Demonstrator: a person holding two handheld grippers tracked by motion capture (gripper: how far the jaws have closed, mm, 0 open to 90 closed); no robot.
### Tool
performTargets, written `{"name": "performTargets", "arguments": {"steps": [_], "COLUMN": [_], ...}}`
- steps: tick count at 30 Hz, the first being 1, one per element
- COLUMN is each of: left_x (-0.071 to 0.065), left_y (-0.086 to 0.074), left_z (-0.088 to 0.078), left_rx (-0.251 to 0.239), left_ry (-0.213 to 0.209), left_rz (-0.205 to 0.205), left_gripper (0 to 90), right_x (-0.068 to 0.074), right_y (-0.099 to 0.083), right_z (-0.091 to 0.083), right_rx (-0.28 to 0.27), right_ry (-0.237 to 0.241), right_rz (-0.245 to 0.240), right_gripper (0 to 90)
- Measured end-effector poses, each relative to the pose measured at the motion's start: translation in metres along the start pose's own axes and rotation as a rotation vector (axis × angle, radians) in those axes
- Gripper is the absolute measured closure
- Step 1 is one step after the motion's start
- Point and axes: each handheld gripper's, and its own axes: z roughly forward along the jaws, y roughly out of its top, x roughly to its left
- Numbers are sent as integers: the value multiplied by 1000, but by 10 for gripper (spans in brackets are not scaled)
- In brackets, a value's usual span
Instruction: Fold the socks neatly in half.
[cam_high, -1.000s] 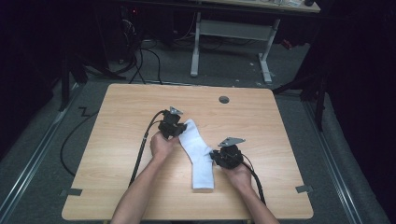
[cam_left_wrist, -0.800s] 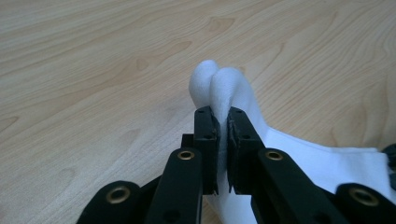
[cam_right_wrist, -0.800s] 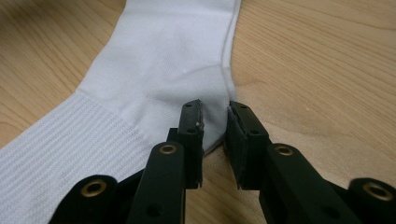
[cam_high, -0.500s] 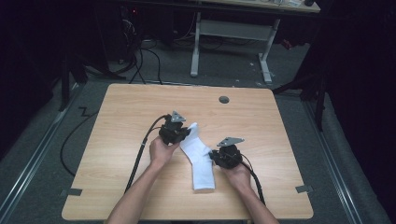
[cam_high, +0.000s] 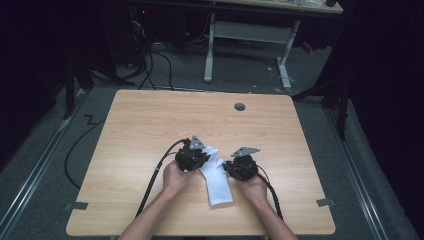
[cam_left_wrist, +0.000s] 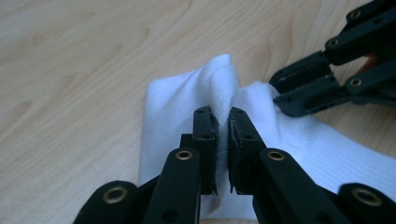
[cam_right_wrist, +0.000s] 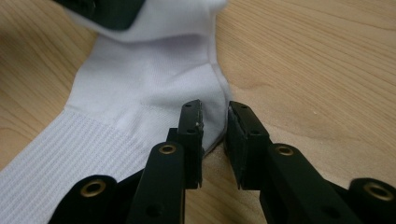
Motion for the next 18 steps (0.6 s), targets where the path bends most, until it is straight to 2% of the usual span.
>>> {"name": "performTargets", "arguments": {"steps": [2, 6, 9, 12, 14, 18], "left_x": [0, 0, 8, 20, 27, 31], "left_y": [-3, -5, -5, -2, 1, 2], "left_z": [3, 11, 16, 19, 22, 21], "left_rx": [11, 34, 38, 36, 39, 33], "left_ry": [-5, 12, 33, 59, 56, 49], "left_rz": [-8, 13, 11, -17, -44, -65], "left_gripper": [826, 824, 824, 824, 823, 803], "right_x": [1, 3, 6, 8, 8, 4], "right_y": [0, 2, 5, 9, 13, 18], "right_z": [1, 3, 6, 11, 16, 20], "right_rx": [-2, -7, -8, -15, -20, -24], "right_ry": [-1, -7, -19, -32, -35, -41], "right_rz": [-1, 7, 13, 13, 13, 24], "right_gripper": [755, 753, 742, 723, 708, 691]}}
